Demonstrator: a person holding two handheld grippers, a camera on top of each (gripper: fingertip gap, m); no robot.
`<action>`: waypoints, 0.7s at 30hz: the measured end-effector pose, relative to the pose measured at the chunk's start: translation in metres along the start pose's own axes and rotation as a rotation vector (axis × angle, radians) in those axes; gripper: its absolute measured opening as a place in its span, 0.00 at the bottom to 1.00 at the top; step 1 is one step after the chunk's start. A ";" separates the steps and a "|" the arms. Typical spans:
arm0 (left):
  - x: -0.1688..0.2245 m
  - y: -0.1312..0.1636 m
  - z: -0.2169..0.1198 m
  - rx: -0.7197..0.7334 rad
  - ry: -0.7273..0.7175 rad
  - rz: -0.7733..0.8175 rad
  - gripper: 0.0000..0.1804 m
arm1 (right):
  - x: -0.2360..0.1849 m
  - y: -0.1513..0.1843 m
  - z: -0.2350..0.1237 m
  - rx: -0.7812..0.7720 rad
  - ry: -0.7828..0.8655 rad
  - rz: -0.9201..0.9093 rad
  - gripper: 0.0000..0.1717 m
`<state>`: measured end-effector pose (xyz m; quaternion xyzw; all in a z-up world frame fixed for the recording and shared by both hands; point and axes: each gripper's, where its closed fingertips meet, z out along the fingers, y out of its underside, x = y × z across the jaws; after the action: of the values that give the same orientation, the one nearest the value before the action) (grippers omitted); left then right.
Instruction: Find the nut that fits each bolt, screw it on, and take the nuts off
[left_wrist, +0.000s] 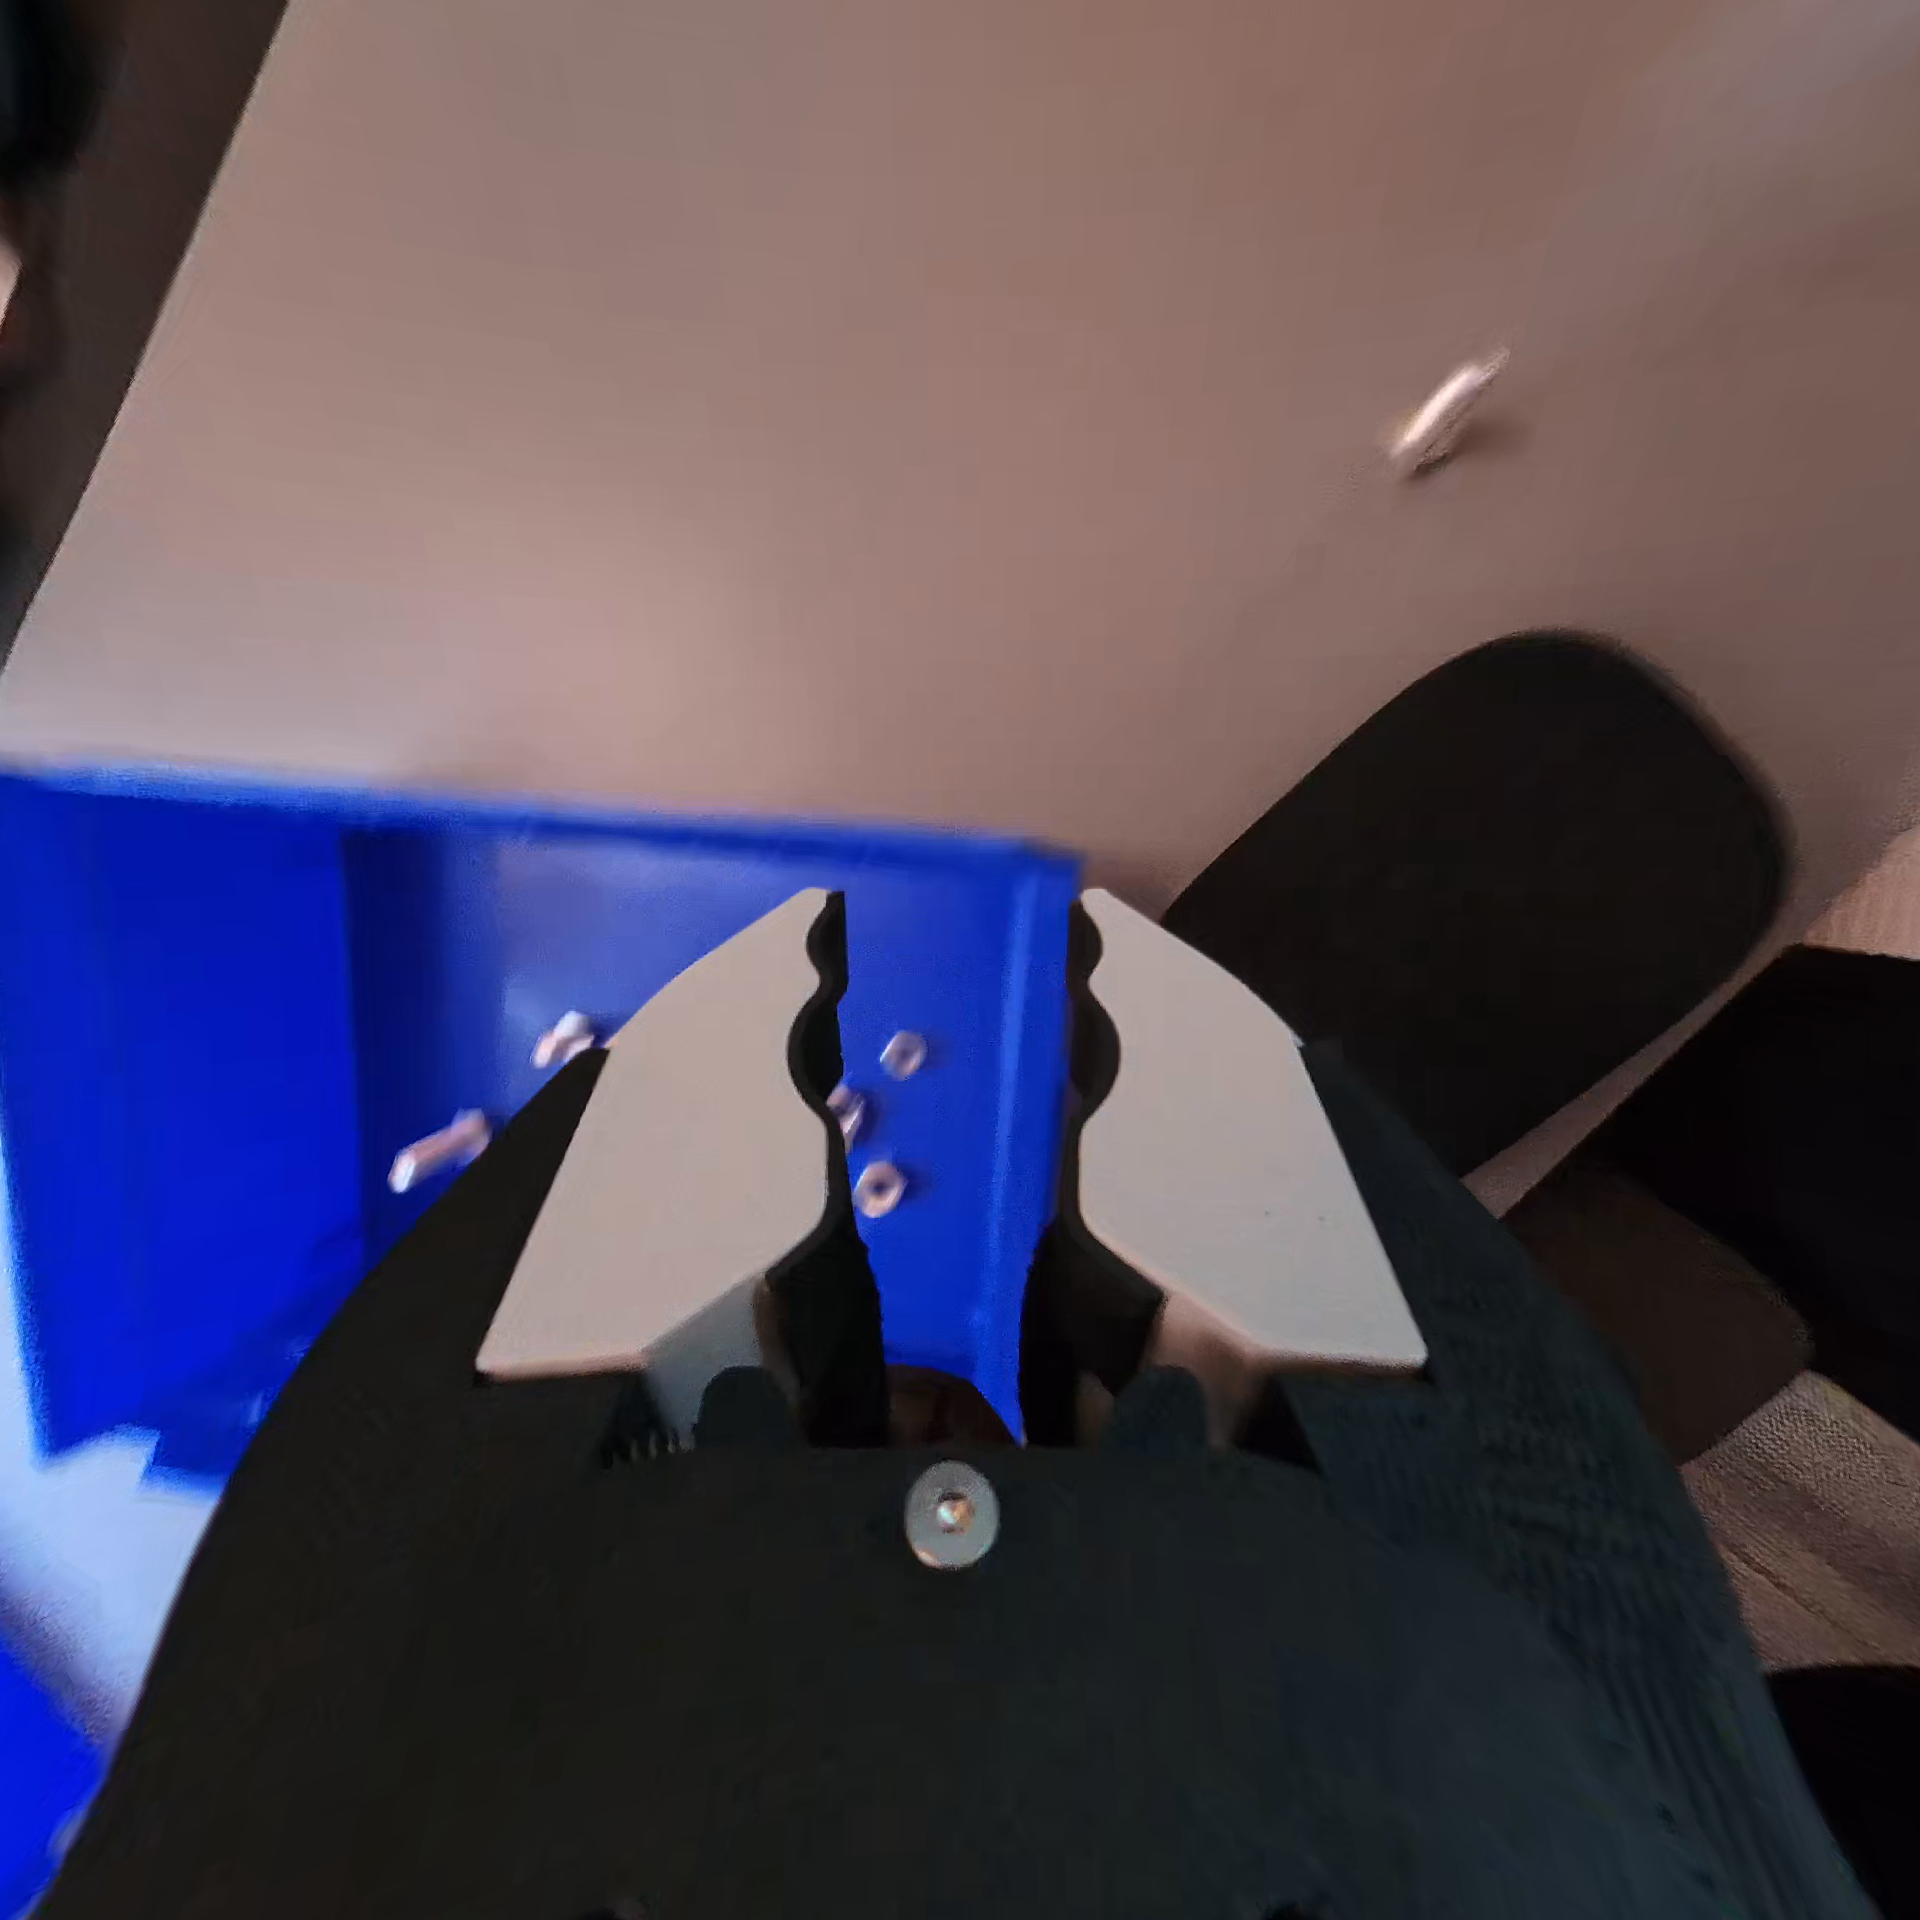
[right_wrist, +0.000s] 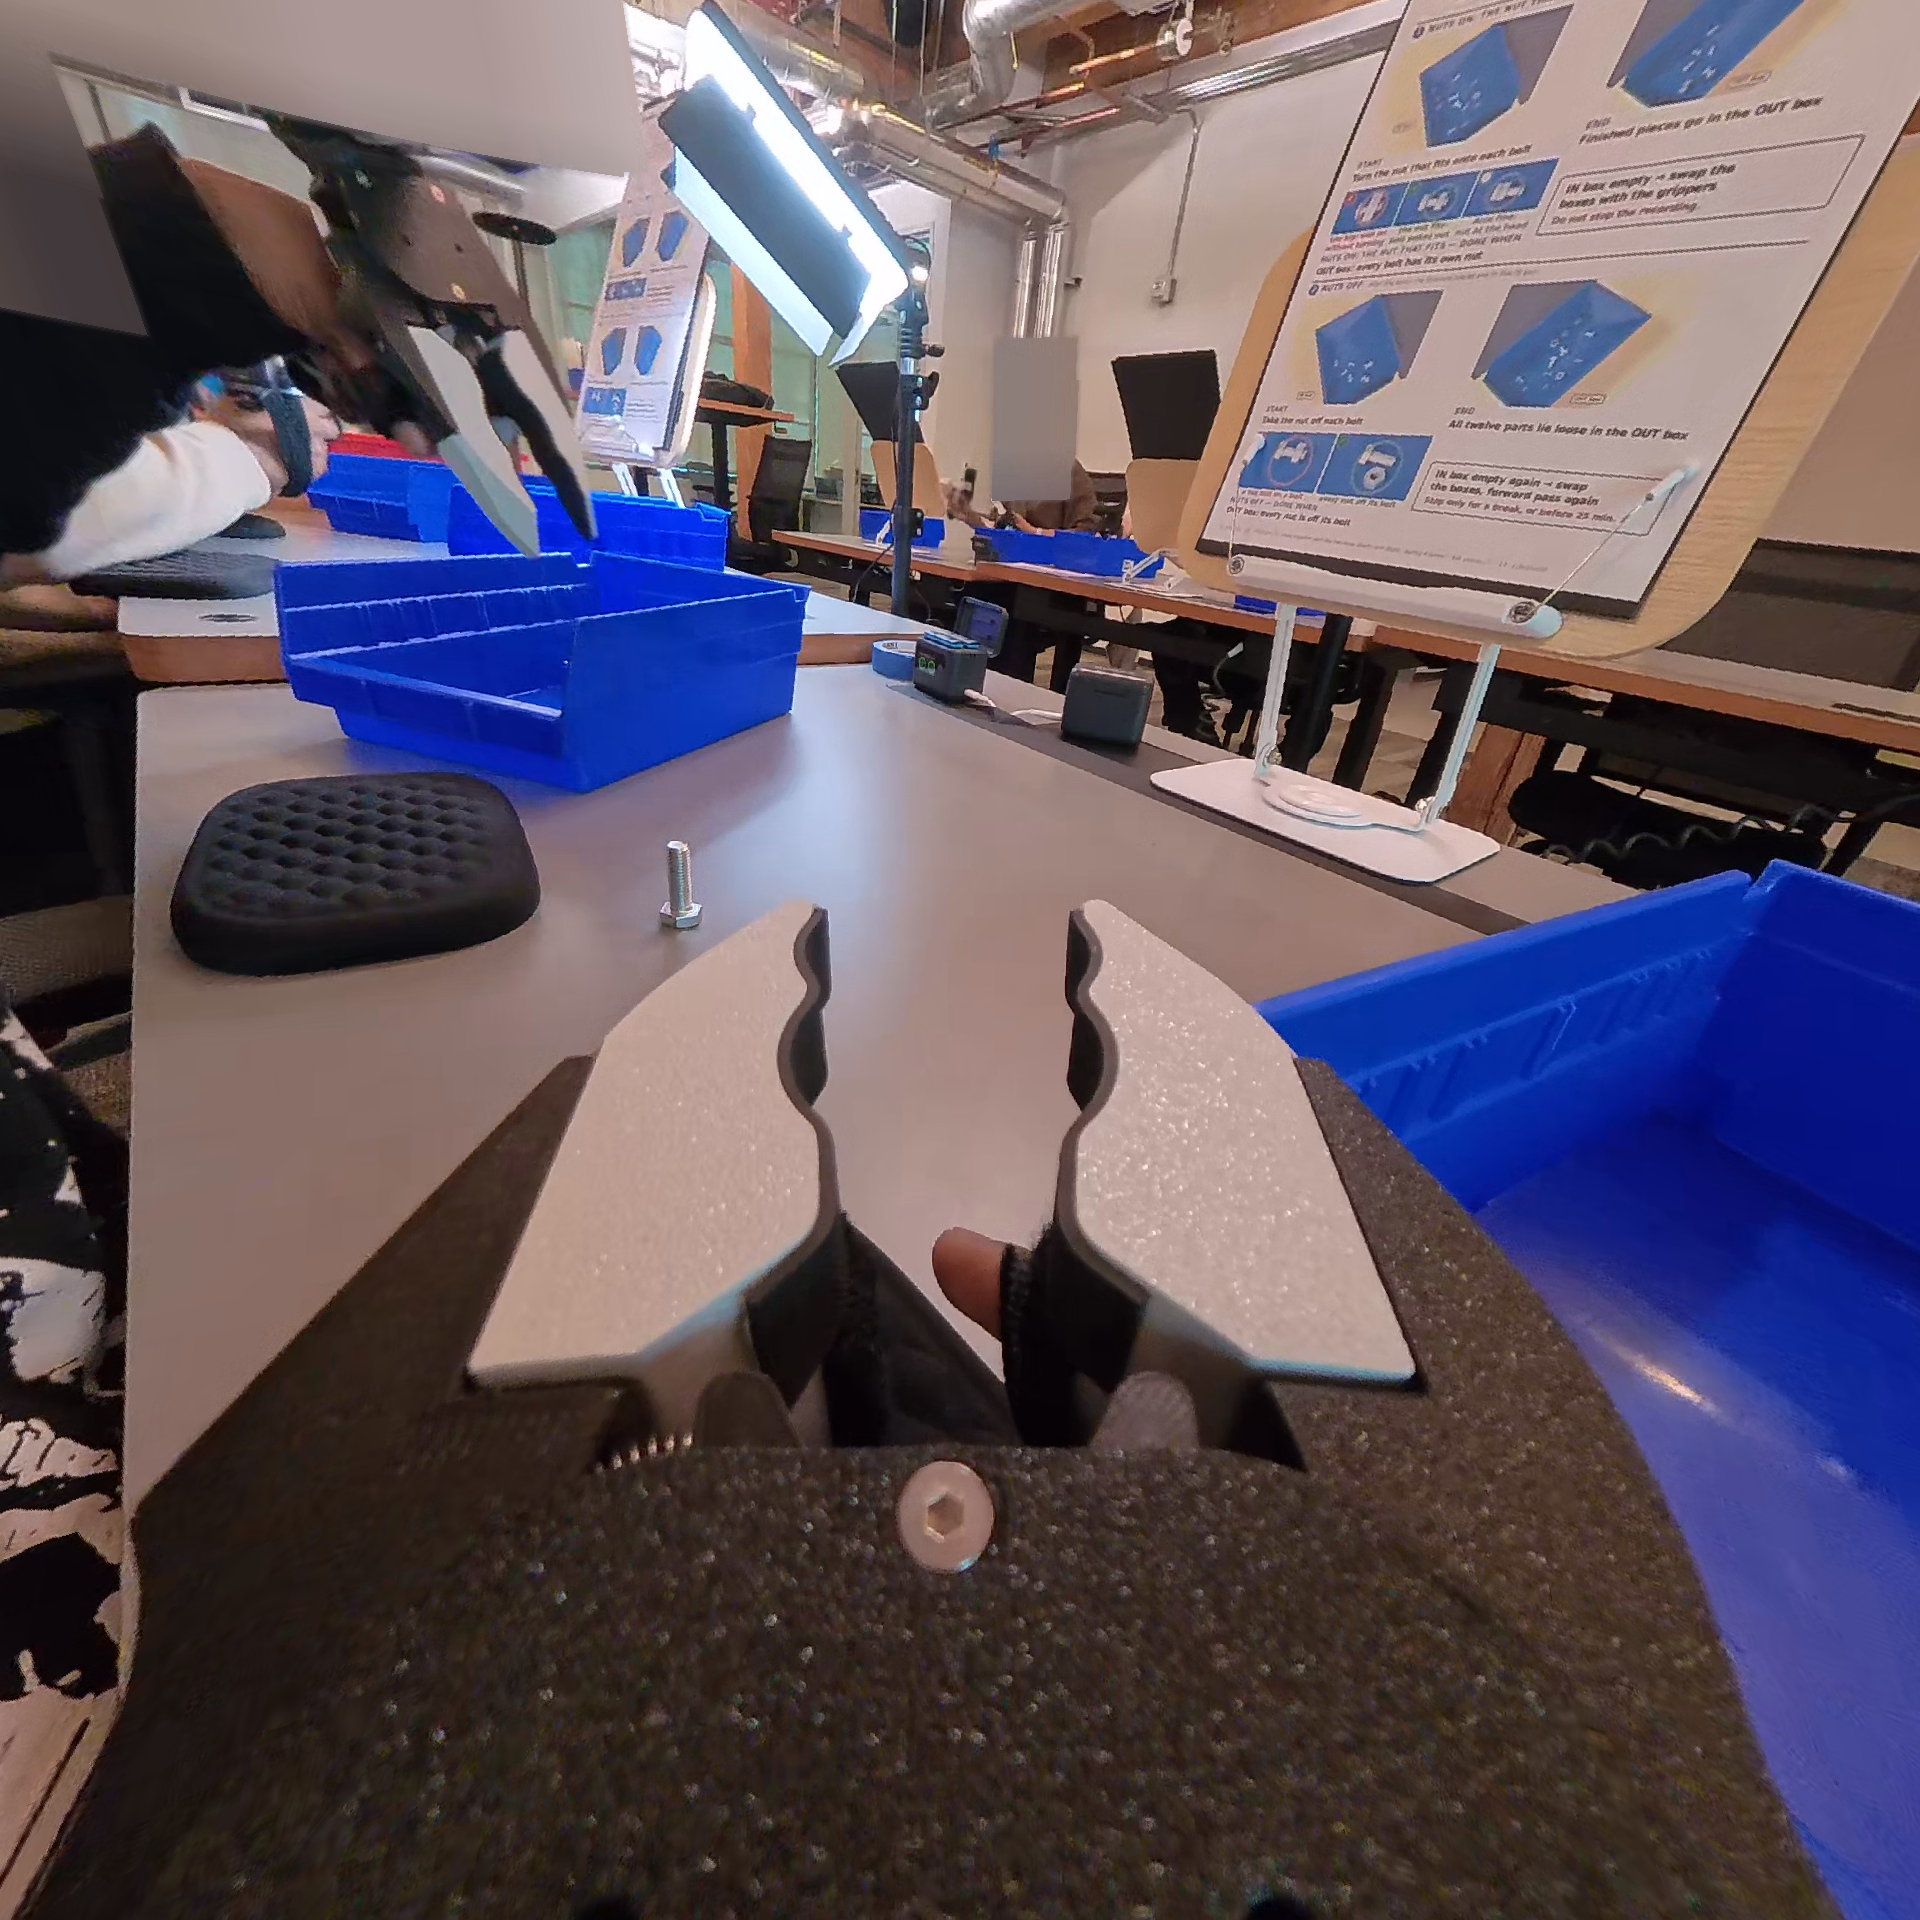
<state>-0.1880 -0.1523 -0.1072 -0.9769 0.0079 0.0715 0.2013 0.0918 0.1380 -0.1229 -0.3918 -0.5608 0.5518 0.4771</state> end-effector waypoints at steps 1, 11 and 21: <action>-0.014 0.017 -0.002 -0.029 -0.030 -0.031 0.22 | 0.000 0.000 0.000 -0.002 0.000 -0.003 0.26; -0.043 0.119 0.049 -0.209 0.063 -0.054 0.21 | -0.001 0.001 0.001 -0.014 0.000 -0.010 0.26; -0.038 0.129 0.079 -0.297 0.095 -0.001 0.17 | -0.001 0.002 0.002 -0.019 0.000 -0.015 0.26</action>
<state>-0.2421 -0.2406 -0.2239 -0.9982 0.0061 0.0252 0.0542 0.0899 0.1364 -0.1250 -0.3922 -0.5690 0.5427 0.4773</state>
